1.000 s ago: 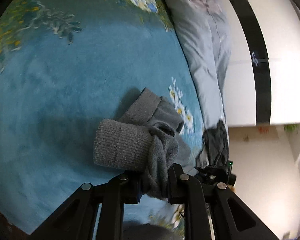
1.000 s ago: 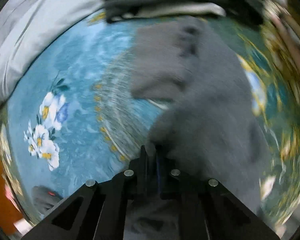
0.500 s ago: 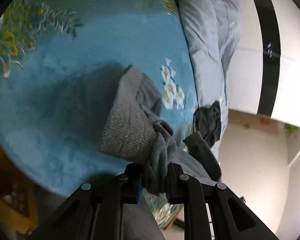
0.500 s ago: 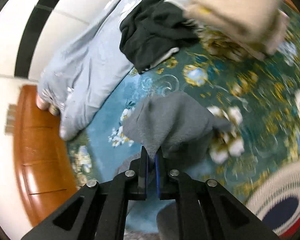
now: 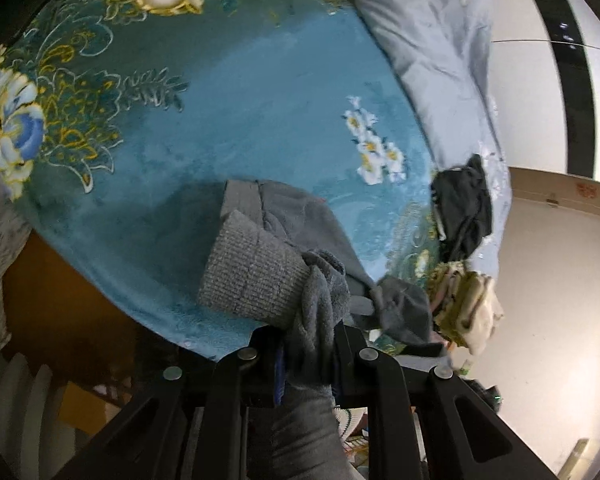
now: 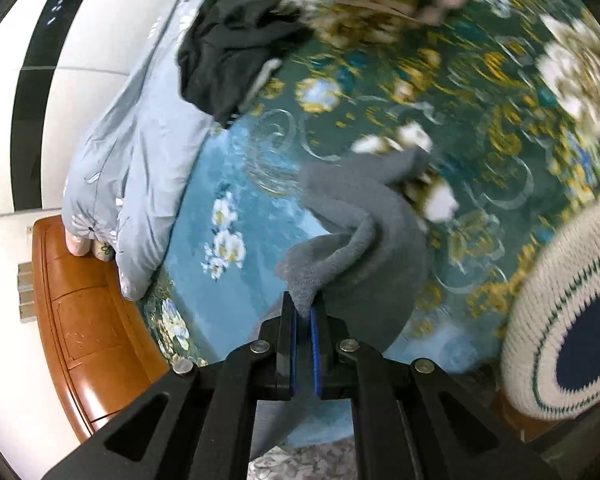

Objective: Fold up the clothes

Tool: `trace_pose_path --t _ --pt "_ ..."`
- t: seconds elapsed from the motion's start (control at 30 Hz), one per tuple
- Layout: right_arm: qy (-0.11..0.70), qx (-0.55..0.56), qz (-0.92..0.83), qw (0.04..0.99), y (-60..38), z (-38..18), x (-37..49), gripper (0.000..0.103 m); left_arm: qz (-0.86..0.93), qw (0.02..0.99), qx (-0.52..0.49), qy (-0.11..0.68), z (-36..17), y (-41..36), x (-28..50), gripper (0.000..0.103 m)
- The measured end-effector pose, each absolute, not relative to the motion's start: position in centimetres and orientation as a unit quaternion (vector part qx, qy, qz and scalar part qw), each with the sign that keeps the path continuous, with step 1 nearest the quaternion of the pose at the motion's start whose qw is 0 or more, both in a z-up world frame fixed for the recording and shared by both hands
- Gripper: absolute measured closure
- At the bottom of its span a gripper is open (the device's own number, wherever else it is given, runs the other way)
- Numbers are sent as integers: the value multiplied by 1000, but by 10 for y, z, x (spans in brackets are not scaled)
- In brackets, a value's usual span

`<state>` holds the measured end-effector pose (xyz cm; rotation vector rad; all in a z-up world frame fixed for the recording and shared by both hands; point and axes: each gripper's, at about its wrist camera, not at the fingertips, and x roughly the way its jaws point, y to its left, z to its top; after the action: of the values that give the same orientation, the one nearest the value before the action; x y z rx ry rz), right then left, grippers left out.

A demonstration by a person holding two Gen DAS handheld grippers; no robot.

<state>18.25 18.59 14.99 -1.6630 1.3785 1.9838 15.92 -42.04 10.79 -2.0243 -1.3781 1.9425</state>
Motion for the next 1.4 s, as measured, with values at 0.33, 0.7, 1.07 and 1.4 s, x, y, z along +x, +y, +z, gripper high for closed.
trace_pose_path --t 0.33,0.7,1.07,1.4 --pt "427 -446 786 -36 205 293 76 97 742 100 -492 -443 278 -387 41 86" --pt "375 -563 736 -24 221 166 146 97 747 -23 -563 -353 214 -351 86 86" --pt "463 -704 530 99 228 -24 239 95 615 -189 -699 -314 78 -348 156 87" --pt "315 -680 658 80 216 24 143 46 620 -171 -705 -299 76 -338 141 87"
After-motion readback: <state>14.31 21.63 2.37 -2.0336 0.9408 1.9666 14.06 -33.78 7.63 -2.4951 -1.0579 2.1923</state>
